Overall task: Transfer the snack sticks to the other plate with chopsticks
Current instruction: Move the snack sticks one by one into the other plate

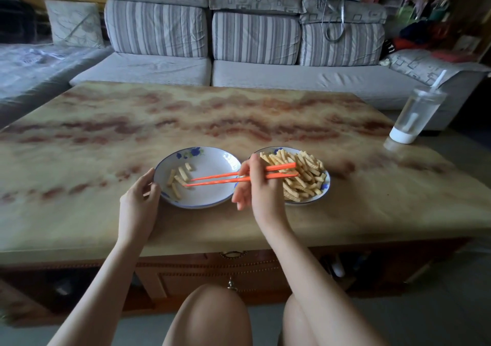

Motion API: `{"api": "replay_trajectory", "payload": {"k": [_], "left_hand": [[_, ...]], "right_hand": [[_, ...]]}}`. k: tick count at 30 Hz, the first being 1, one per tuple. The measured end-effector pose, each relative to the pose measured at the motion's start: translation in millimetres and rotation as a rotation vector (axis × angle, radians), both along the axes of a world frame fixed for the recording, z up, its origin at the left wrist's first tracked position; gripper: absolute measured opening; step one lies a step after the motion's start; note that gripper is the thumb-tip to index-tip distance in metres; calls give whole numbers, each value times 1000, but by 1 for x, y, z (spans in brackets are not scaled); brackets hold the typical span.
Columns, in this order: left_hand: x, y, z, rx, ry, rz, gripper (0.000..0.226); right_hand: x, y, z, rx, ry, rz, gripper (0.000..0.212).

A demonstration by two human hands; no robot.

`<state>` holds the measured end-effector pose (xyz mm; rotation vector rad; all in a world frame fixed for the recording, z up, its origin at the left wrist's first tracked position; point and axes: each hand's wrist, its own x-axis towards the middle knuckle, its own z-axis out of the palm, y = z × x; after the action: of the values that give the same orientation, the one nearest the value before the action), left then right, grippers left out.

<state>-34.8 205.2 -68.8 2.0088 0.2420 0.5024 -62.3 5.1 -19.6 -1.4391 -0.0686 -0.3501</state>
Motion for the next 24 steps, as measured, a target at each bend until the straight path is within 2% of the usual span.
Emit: {"api": "replay_trajectory", "payload": {"k": [7, 16, 24], "left_hand": [[0, 0, 1, -9, -6, -6, 38], [-2, -2, 3, -15, -4, -15, 38], [-2, -1, 2, -5, -11, -18, 38]], "right_hand": [[4, 8, -6, -5, 57, -36, 44], [-13, -26, 7, 82, 13, -175, 45], [-30, -96, 26, 108, -150, -516, 38]]}}
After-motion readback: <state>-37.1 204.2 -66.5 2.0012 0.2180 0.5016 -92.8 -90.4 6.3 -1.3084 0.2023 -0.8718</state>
